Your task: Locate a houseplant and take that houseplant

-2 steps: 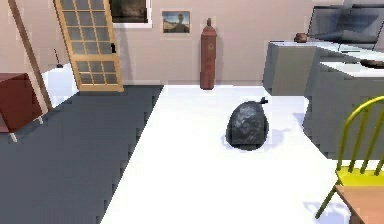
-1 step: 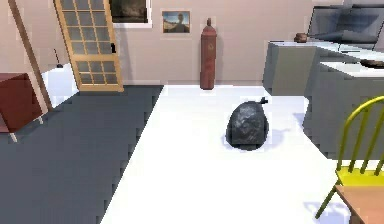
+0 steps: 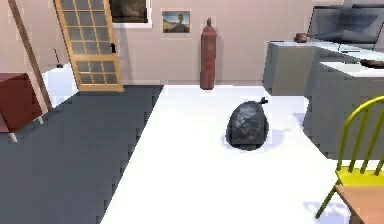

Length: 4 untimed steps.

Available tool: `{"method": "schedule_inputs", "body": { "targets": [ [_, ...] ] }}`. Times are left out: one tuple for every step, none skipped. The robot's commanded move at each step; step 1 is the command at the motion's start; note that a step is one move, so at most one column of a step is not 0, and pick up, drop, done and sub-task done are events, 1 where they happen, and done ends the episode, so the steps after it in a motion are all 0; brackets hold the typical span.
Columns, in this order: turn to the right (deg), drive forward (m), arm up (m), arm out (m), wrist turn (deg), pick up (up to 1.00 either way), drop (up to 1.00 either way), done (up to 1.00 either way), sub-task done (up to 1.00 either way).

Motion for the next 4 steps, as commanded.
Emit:
{"method": "schedule_inputs", "body": {
  "targets": [
    [0.0, 0.0, 0.0, 0.0, -45.0, 0.0, 0.0, 0.0, 0.0],
    [0.0, 0.0, 0.0, 0.0, -45.0, 0.0, 0.0, 0.0, 0.0],
    [0.0, 0.0, 0.0, 0.0, -33.0, 0.0, 0.0, 0.0, 0.0],
    [0.0, 0.0, 0.0, -0.34, 0.0, 0.0, 0.0, 0.0, 0.0]
  ]
}}
